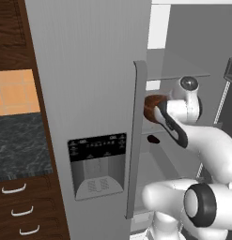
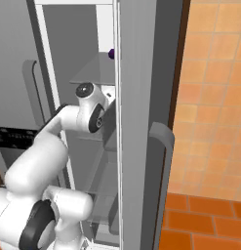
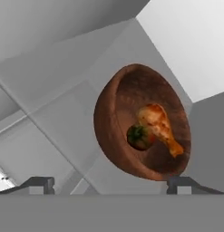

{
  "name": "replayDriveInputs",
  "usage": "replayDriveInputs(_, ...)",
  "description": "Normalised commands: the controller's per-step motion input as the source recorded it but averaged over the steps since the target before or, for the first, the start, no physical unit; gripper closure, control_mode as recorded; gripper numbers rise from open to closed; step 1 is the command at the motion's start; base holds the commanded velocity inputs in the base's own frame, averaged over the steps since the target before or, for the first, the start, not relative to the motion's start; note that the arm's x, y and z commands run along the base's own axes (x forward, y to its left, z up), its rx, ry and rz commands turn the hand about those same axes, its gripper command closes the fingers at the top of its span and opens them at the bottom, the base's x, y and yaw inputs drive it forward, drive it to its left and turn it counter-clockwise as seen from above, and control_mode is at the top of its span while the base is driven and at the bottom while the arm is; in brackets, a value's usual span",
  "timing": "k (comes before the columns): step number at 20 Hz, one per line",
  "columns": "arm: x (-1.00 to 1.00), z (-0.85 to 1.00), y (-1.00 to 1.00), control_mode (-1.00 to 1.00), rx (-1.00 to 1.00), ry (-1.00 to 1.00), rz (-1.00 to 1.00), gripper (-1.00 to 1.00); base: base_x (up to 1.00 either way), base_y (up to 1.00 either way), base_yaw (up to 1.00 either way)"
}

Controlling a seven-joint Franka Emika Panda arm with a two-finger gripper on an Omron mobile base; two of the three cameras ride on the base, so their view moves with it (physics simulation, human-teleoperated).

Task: Pick the chicken drumstick and bell pepper from their plates and place them in the bowl. Then put the bowl in the fridge.

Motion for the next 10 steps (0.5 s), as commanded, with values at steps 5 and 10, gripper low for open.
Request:
replayDriveInputs(5,-0.88,0.56,0.16,-1.0,0.23,-0.01,-0.22,-1.0,0.0,0.0,0.0)
replayDriveInputs(10,-1.0,0.46,0.2,-1.0,0.26,-0.05,-0.25,-1.0,0.0,0.0,0.0)
